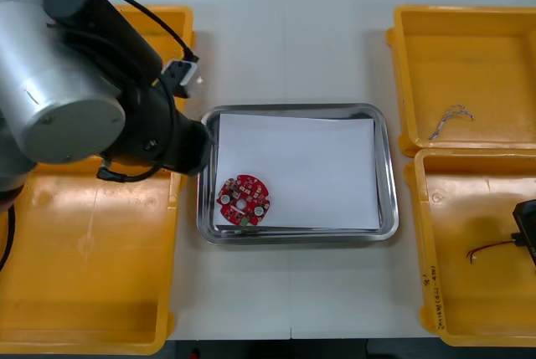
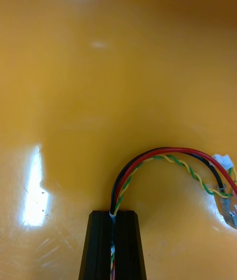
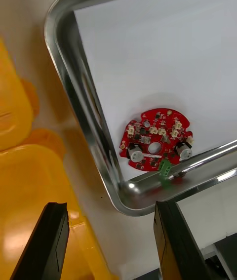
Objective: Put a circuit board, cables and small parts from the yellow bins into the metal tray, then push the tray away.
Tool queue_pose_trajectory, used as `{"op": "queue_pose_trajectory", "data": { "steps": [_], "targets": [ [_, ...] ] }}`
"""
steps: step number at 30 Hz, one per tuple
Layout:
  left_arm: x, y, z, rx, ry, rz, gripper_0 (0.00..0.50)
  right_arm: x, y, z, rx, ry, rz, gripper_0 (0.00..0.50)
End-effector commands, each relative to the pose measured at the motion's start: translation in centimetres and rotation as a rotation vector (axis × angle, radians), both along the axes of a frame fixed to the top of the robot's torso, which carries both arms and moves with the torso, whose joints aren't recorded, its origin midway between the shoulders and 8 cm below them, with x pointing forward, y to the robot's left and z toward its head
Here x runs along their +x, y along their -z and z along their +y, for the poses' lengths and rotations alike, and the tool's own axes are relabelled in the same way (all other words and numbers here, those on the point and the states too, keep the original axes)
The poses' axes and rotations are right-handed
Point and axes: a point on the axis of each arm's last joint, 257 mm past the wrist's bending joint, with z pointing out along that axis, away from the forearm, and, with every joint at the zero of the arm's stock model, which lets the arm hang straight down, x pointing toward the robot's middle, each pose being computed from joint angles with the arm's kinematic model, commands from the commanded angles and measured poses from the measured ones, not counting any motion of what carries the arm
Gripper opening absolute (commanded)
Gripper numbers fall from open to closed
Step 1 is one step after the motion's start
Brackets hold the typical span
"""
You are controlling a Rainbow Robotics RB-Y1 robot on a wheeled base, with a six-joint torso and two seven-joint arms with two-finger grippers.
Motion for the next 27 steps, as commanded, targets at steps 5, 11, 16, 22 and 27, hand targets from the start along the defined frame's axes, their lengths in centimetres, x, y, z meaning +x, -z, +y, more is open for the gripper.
{"op": "queue_pose_trajectory", "data": {
  "steps": [5, 11, 16, 22, 27],
  "targets": [
    [1.9, -5.6, 5.0, -0.044, -0.127, -0.065, 0.5, -0.8, -4.7, -3.3, -0.069, 0.052, -0.056, 0.0],
    [3.3, -6.7, 8.8, -0.036, -0.209, -0.065, 0.5, -2.2, -8.3, -4.3, -0.137, 0.029, -0.038, 0.0],
    [4.8, -7.4, 12.2, -0.054, -0.298, -0.053, 0.5, -3.5, -11.2, -4.4, -0.189, -0.011, -0.014, 0.0],
    [6.3, -7.3, 16.0, -0.046, -0.41, -0.047, 0.5, -4.6, -13.7, -3.1, -0.223, -0.085, 0.016, 0.0],
    [7.2, -6.6, 18.8, 0.026, -0.43, -0.05, 0.5, -4.2, -16.5, -1.4, -0.252, -0.203, -0.03, 0.0]
  ]
}}
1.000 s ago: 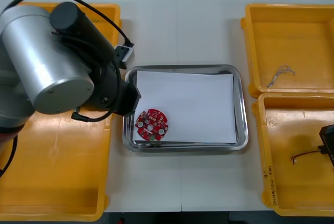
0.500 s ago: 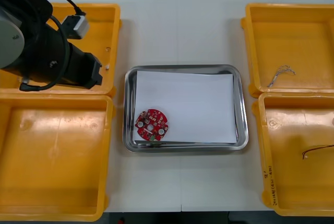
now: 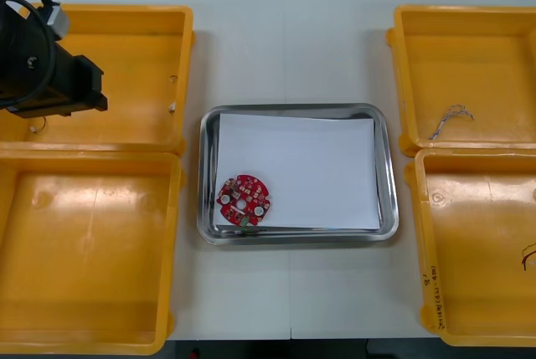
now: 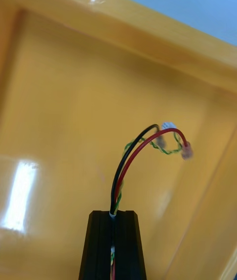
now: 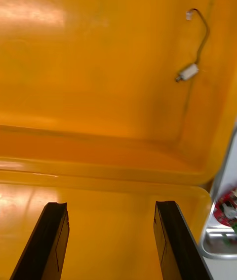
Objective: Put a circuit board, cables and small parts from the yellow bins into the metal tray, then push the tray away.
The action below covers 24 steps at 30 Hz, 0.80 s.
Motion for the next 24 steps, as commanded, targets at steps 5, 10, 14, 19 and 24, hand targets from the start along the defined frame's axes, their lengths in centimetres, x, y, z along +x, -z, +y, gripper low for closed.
{"op": "queue_pose_trajectory", "data": {
  "steps": [5, 10, 14, 19, 24],
  "targets": [
    [2.2, -2.5, 5.0, 0.122, 0.002, -0.053, 0.5, 0.9, -7.1, 1.6, -0.159, -0.289, -0.091, 0.0],
    [2.7, -2.7, 6.3, 0.133, 0.019, -0.058, 0.5, 1.4, -9.0, 4.0, -0.219, -0.506, -0.101, 0.0],
    [2.8, -2.9, 7.2, 0.135, 0.034, -0.058, 0.5, 2.0, -10.3, 6.6, -0.24, -0.691, -0.114, 0.0],
    [2.9, -2.8, 8.0, 0.15, 0.048, -0.056, 0.5, 2.6, -11.5, 9.8, -0.276, -0.906, -0.126, 0.0],
    [3.0, -2.6, 8.3, 0.159, 0.066, -0.066, 0.5, 3.0, -12.1, 13.0, -0.322, -1.111, -0.139, 0.0]
  ]
}}
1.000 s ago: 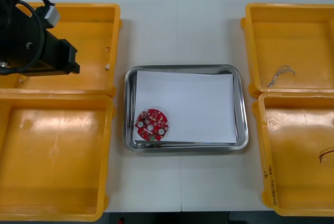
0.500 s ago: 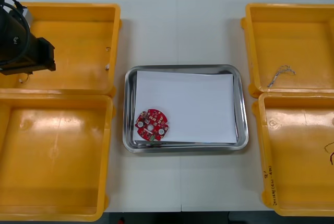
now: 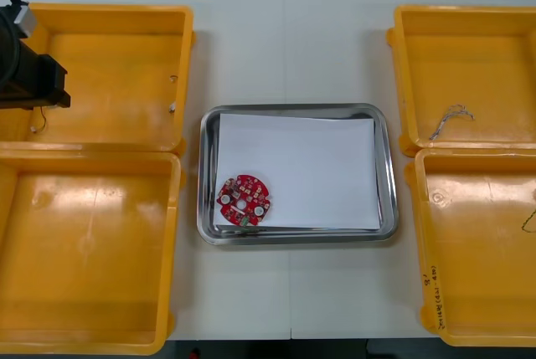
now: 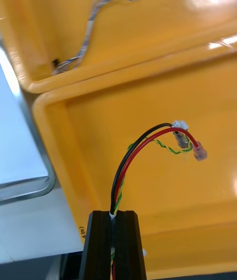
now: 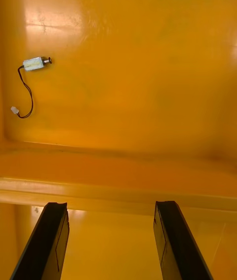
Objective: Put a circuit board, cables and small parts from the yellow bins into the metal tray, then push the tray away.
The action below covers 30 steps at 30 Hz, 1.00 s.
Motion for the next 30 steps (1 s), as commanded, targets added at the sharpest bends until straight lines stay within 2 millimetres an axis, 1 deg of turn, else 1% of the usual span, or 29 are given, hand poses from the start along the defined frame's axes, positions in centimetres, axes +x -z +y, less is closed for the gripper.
{"op": "queue_pose_trajectory", "data": {
  "steps": [1, 8, 11, 15, 21, 22, 27, 30],
  "targets": [
    [1.0, -3.1, 1.9, 0.071, 0.064, -0.079, 0.5, 0.6, -1.8, 2.9, -0.11, -0.202, -0.038, 0.0],
    [1.4, -2.3, 2.2, 0.077, 0.082, -0.093, 0.5, 0.5, -1.2, 6.5, -0.236, -0.462, -0.054, 0.0],
    [1.6, -1.6, 2.5, 0.075, 0.087, -0.107, 0.5, 0.3, -1.0, 7.5, -0.293, -0.568, -0.059, 0.0],
    [2.0, -1.2, 2.8, 0.083, 0.094, -0.127, 0.5, 0.1, -0.4, 8.9, -0.357, -0.701, -0.058, 0.0],
    [1.9, 0.0, 4.3, 0.11, 0.075, -0.11, 0.5, 0.5, 0.5, 12.6, -0.469, -0.924, -0.112, 0.0],
    [1.8, 0.2, 4.4, 0.107, 0.073, -0.105, 0.5, 0.6, 0.5, 12.9, -0.481, -0.939, -0.117, 0.0],
    [2.3, 1.2, 5.4, 0.097, 0.058, -0.095, 0.5, 1.3, 1.2, 15.9, -0.568, -1.093, -0.178, 0.0],
    [2.7, 1.8, 5.9, 0.091, 0.058, -0.094, 0.5, 1.4, 1.7, 17.5, -0.598, -1.169, -0.208, 0.0]
  ]
}}
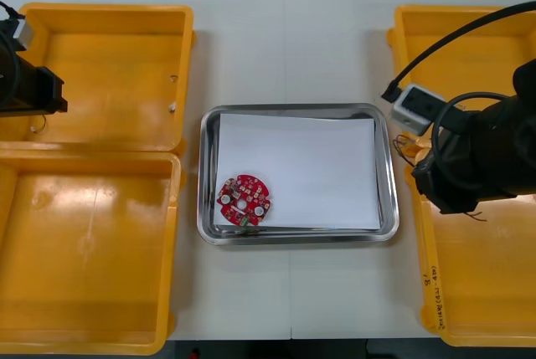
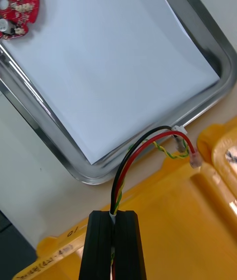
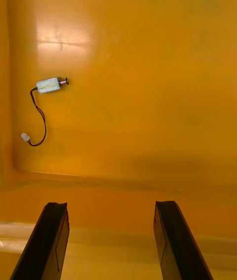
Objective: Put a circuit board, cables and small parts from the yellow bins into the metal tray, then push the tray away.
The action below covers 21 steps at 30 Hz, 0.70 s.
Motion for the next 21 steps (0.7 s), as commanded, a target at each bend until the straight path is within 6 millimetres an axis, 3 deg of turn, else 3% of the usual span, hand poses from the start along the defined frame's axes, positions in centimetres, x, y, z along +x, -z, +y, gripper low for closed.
{"op": "queue_pose_trajectory", "data": {
  "steps": [1, 12, 21],
  "targets": [
    [0.6, -1.0, 3.3, 0.084, 0.055, -0.029, 0.5, 0.4, -0.6, 2.5, -0.067, -0.144, -0.08, 0.0],
    [1.1, 0.9, 6.1, 0.226, 0.111, 0.007, 0.5, 1.3, 1.5, 7.0, -0.138, -0.4, -0.113, 0.0],
    [2.3, 2.5, 6.4, 0.26, 0.115, -0.003, 0.5, 2.7, 3.8, 8.2, -0.266, -0.559, -0.134, 0.0]
  ]
}}
